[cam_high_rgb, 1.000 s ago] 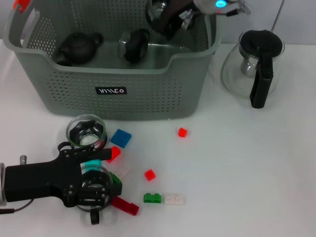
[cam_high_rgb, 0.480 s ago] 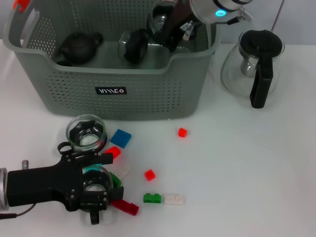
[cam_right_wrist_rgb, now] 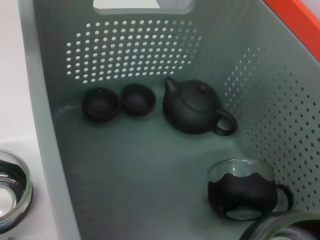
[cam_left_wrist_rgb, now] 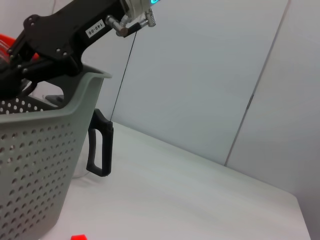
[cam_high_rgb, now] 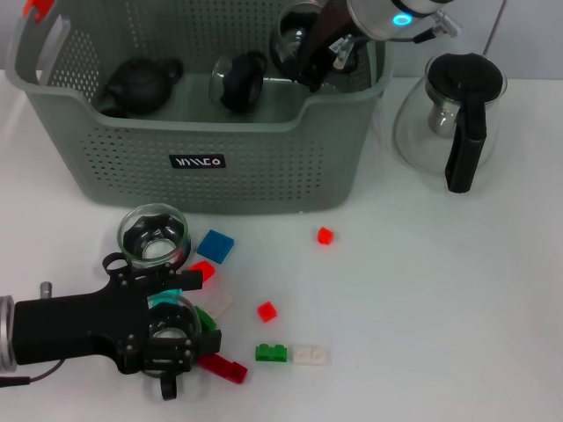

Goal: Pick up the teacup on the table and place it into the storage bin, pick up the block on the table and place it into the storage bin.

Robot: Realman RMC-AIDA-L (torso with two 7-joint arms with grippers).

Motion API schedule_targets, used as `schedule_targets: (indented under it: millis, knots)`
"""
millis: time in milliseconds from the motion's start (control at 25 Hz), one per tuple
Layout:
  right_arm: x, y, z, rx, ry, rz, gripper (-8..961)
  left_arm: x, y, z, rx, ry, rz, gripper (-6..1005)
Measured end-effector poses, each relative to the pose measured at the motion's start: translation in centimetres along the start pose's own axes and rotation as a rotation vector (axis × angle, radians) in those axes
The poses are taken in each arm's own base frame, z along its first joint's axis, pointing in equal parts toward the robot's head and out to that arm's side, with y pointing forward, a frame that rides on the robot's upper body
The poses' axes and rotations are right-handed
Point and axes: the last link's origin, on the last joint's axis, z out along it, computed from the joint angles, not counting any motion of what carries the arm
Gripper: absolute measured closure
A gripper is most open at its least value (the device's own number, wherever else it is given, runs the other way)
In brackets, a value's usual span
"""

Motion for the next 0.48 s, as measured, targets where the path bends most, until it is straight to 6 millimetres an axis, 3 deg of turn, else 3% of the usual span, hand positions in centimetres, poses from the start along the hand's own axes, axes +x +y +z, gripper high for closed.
schedule_targets:
  millis: [480]
  knots:
    - [0.80, -0.79, -0.64, -0.006, -0.003, 0.051, 897, 0.26, -0.20, -0.06, 0.001, -0.004, 0.011, 124]
